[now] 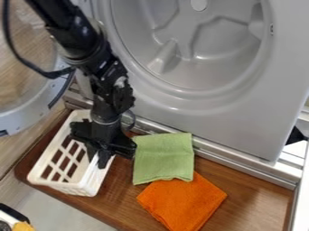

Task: Put the white tray in other side

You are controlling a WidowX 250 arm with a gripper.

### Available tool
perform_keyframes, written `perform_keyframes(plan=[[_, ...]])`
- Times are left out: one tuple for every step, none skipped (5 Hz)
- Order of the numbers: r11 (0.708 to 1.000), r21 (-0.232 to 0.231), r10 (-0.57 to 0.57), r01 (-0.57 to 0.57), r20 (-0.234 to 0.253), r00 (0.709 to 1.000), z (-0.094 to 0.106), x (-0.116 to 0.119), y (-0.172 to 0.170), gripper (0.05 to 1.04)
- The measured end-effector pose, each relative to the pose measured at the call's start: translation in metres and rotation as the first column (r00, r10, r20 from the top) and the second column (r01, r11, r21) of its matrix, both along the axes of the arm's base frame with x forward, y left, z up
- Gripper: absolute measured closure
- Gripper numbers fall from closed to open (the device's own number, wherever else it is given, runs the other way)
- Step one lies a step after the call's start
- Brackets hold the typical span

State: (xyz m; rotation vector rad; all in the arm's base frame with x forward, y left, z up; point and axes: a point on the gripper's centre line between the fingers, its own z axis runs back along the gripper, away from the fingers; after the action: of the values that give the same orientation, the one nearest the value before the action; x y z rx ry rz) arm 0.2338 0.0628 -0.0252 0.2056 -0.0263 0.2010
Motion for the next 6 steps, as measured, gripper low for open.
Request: perform_keyframes(plan=[[0.999, -0.024, 0.042, -0.041, 0.028, 0.999, 0.012, -0.005, -0.009, 0.996], [0.995, -0.08, -0.049, 0.055, 0.078, 0.996, 0.038, -0.002, -0.061, 0.996], [0.982, -0.124, -0.134, 0.14, 0.049, 0.99, 0.048, -0.004, -0.108, 0.996], [0.969, -0.14, -0.199, 0.202, 0.038, 0.979, 0.054, 0.005, -0.158, 0.996], [0.968, -0.136, -0.212, 0.213, 0.017, 0.977, 0.056, 0.012, -0.203, 0.996], [0.966, -0.115, -0.234, 0.232, -0.004, 0.972, 0.05, 0.024, -0.253, 0.996]])
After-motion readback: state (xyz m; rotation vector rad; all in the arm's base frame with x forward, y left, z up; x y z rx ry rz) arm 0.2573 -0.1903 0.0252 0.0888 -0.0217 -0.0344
